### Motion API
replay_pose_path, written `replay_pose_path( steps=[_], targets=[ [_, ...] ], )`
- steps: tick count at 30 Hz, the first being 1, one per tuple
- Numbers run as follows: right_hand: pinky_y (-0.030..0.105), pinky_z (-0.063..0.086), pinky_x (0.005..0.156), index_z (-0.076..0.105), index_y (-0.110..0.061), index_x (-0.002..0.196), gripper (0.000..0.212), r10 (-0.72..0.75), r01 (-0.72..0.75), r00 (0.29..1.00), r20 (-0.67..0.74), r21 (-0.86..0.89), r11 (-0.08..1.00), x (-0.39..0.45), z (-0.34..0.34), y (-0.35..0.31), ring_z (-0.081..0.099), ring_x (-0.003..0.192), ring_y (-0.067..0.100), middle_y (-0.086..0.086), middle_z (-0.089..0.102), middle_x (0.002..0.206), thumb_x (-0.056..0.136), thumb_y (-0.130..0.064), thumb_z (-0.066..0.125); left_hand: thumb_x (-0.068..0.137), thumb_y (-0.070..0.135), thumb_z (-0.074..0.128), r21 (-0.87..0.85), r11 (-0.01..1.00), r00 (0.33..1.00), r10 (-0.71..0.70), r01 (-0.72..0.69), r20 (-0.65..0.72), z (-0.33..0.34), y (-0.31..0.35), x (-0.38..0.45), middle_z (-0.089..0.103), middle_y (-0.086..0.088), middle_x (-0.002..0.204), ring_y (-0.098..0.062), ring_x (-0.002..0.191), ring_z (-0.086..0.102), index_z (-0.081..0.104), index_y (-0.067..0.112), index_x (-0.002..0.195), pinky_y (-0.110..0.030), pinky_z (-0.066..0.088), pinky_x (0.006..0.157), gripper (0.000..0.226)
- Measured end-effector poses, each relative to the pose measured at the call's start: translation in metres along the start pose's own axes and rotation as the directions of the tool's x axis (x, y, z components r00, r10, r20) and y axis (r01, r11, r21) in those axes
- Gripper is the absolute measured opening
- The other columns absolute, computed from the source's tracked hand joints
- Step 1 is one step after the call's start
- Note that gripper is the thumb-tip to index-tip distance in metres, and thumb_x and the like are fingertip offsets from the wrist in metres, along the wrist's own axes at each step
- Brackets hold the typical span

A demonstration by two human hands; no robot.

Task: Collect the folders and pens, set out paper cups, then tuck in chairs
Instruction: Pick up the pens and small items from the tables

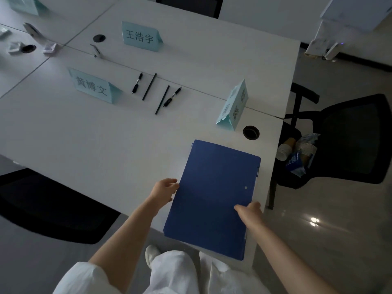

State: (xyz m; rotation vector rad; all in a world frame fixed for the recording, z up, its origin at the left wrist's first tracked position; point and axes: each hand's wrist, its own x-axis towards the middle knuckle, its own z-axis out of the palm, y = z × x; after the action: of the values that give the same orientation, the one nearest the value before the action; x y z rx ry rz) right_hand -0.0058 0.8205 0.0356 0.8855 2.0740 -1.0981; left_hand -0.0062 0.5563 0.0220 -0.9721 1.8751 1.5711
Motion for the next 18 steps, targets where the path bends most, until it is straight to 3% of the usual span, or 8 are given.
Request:
replay_pose_path(
  steps=[2, 7, 12, 15, 18],
  targets=[
    [0.036, 0.050, 0.073, 0.036, -0.004, 0.119, 0.042, -0.066, 0.059, 0.995, -0.075, -0.082, 0.995, -0.014, 0.007, -0.011, 0.057, 0.084, 0.019, 0.005, 0.053, 0.101, 0.087, -0.018, 0.060, 0.097, 0.014, 0.055, -0.047, 0.996, 0.997, 0.072, -0.073, -0.016, -0.016, 0.004, -0.003, 0.065, -0.011, 0.116, -0.026, 0.108, 0.062, 0.057, 0.006, 0.129, -0.042, 0.052, 0.093, 0.033],
    [0.039, 0.046, 0.096, 0.014, -0.009, 0.150, 0.079, -0.212, 0.184, 0.964, -0.162, -0.173, 0.967, -0.053, 0.044, -0.046, 0.048, 0.123, 0.027, 0.009, 0.038, 0.146, 0.087, -0.027, 0.059, 0.097, 0.005, 0.049, -0.093, 0.976, 0.980, 0.190, -0.195, -0.068, -0.080, 0.009, -0.012, 0.070, -0.008, 0.103, -0.023, 0.095, 0.067, 0.061, 0.008, 0.114, -0.040, 0.054, 0.089, 0.021],
    [0.023, 0.039, 0.064, 0.027, -0.012, 0.145, 0.058, -0.319, 0.314, 0.947, -0.045, -0.104, 0.944, -0.086, 0.092, -0.083, 0.050, 0.094, 0.015, 0.008, 0.043, 0.143, 0.094, -0.022, 0.052, 0.092, 0.003, 0.047, -0.016, 0.968, 0.963, 0.248, -0.251, -0.105, -0.148, 0.009, -0.012, 0.073, -0.003, 0.095, -0.017, 0.081, 0.066, 0.065, 0.012, 0.107, -0.032, 0.053, 0.076, 0.025],
    [0.024, 0.039, 0.068, 0.037, -0.013, 0.139, 0.049, -0.363, 0.361, 0.932, 0.004, -0.134, 0.923, -0.095, 0.123, -0.103, 0.049, 0.093, 0.012, 0.005, 0.050, 0.135, 0.093, -0.022, 0.052, 0.090, 0.003, 0.048, 0.059, 0.962, 0.954, 0.273, -0.268, -0.122, -0.180, 0.014, -0.007, 0.073, -0.004, 0.093, -0.018, 0.077, 0.065, 0.067, 0.012, 0.107, -0.029, 0.050, 0.069, 0.027],
    [0.025, 0.039, 0.072, 0.044, -0.010, 0.135, 0.044, -0.385, 0.383, 0.923, 0.020, -0.152, 0.911, -0.097, 0.142, -0.128, 0.051, 0.092, 0.012, 0.001, 0.055, 0.119, 0.092, -0.020, 0.052, 0.088, 0.004, 0.050, 0.145, 0.948, 0.940, 0.306, -0.285, -0.150, -0.203, 0.024, 0.003, 0.075, -0.004, 0.090, -0.018, 0.074, 0.065, 0.068, 0.014, 0.104, -0.030, 0.052, 0.071, 0.026]
  ],
)
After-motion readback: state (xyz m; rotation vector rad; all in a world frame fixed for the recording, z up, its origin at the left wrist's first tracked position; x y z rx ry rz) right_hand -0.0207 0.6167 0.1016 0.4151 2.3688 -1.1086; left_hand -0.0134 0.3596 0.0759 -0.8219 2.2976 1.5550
